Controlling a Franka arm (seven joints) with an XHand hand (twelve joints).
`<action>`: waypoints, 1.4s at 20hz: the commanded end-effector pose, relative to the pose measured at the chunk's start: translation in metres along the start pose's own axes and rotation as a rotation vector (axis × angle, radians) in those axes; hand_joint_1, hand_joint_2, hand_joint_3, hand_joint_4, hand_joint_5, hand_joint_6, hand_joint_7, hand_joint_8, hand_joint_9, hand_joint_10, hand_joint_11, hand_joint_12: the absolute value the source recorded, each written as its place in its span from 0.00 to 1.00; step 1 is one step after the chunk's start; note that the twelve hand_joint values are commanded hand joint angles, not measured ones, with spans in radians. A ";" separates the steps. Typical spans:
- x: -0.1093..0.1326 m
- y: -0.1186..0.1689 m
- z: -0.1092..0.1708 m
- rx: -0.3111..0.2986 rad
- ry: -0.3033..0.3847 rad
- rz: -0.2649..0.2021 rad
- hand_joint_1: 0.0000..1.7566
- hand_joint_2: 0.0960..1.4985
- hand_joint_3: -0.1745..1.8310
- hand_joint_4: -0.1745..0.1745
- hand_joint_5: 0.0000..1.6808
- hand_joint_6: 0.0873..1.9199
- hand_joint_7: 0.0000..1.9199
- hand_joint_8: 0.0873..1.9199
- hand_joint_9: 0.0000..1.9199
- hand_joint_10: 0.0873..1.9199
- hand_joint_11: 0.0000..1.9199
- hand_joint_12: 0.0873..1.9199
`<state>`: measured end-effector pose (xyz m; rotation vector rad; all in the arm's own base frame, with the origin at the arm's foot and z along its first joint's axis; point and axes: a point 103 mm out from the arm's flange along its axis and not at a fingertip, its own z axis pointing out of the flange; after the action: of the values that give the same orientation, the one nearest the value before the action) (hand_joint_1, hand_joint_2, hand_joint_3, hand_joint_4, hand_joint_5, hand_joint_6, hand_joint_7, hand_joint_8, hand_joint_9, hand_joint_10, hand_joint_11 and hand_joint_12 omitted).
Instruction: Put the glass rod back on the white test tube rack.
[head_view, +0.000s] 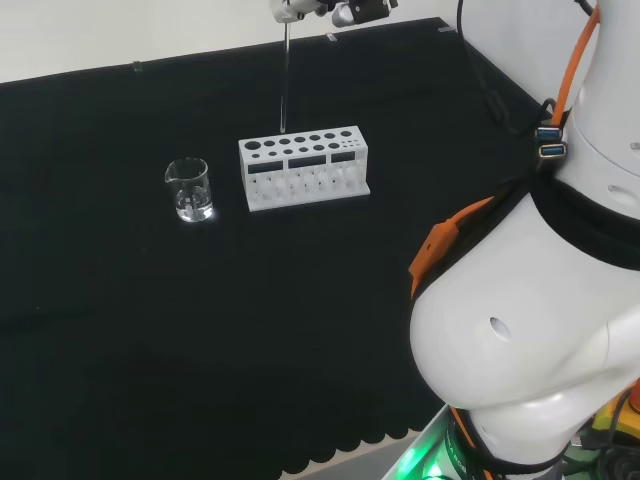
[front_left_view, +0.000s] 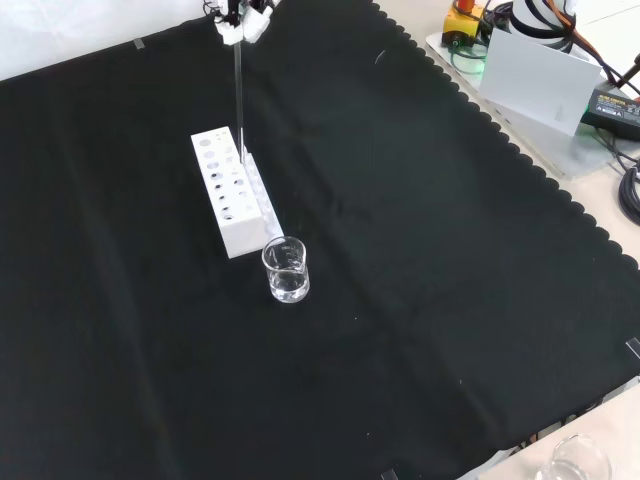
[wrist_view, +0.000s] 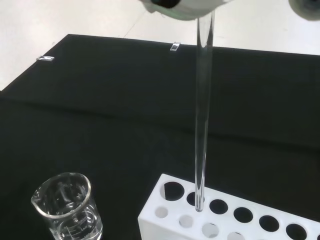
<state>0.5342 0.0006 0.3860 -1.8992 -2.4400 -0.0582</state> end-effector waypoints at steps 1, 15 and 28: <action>-0.009 0.004 0.011 0.011 -0.002 0.010 0.75 0.66 0.00 0.15 0.88 0.00 0.80 0.07 0.93 0.10 0.83 0.28; -0.014 0.012 0.027 0.025 0.002 0.010 0.75 0.66 0.00 0.15 0.88 0.00 0.80 0.07 0.93 0.10 0.83 0.28; -0.008 0.020 0.030 0.026 -0.002 -0.008 0.75 0.66 0.00 0.15 0.88 0.00 0.80 0.07 0.93 0.10 0.83 0.29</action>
<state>0.5539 0.0012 0.3566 -1.8802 -2.4329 -0.0233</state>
